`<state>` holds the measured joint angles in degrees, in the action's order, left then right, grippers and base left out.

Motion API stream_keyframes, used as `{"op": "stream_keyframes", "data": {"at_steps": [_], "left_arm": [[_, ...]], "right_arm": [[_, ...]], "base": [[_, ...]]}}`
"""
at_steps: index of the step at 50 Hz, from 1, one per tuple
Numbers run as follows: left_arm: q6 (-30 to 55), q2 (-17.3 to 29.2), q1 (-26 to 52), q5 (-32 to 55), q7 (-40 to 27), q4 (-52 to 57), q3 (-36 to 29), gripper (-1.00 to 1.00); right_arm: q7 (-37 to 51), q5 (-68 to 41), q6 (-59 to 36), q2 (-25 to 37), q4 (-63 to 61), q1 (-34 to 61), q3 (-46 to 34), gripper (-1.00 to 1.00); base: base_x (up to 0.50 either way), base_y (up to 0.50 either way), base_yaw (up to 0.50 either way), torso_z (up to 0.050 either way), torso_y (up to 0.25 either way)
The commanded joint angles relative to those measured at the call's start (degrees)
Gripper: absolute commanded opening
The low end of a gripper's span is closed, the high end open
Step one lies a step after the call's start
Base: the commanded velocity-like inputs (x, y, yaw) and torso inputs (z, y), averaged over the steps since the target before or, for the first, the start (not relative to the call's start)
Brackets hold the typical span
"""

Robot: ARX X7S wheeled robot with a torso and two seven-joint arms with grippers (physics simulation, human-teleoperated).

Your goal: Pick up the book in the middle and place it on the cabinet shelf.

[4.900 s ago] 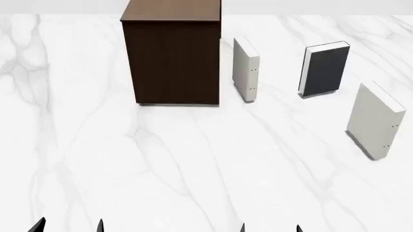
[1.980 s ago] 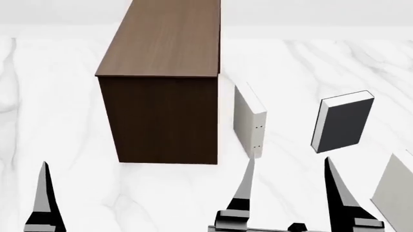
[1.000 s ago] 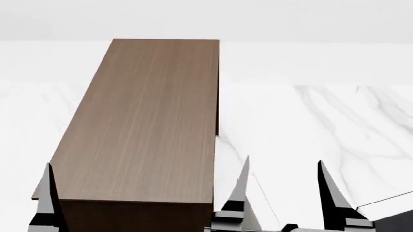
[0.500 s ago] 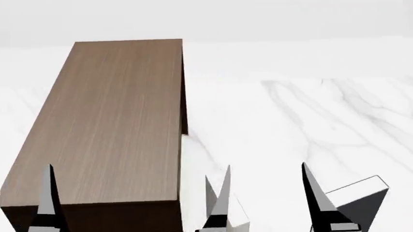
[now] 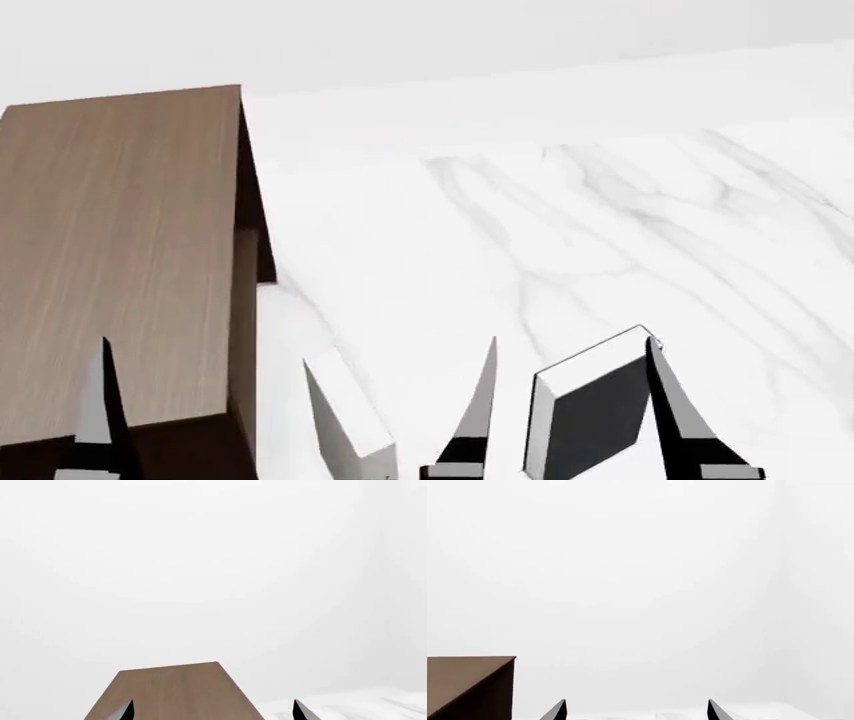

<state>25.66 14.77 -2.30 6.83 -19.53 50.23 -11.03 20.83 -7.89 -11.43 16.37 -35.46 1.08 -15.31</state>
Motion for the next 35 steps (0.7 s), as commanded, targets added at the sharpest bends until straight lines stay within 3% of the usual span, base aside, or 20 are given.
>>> {"op": "stream_keyframes", "data": {"at_steps": [1,35], "left_arm": [[1.22,-0.29,0.10,-1.41,1.31,0.80,0.03,1.00],[0.66,0.60,0.19,-0.19,0.56,1.05,-0.39,1.00]], "right_arm": [[-0.22,3.20,-3.39,-0.72,-1.36,0.28,-0.04,1.00],[0.59,1.90,-3.77,-0.20,-1.27,0.49,-0.21,1.00]], "base": [[0.00,0.00,0.00,0.050,0.000],[0.00,0.00,0.00,0.050,-0.006]]}}
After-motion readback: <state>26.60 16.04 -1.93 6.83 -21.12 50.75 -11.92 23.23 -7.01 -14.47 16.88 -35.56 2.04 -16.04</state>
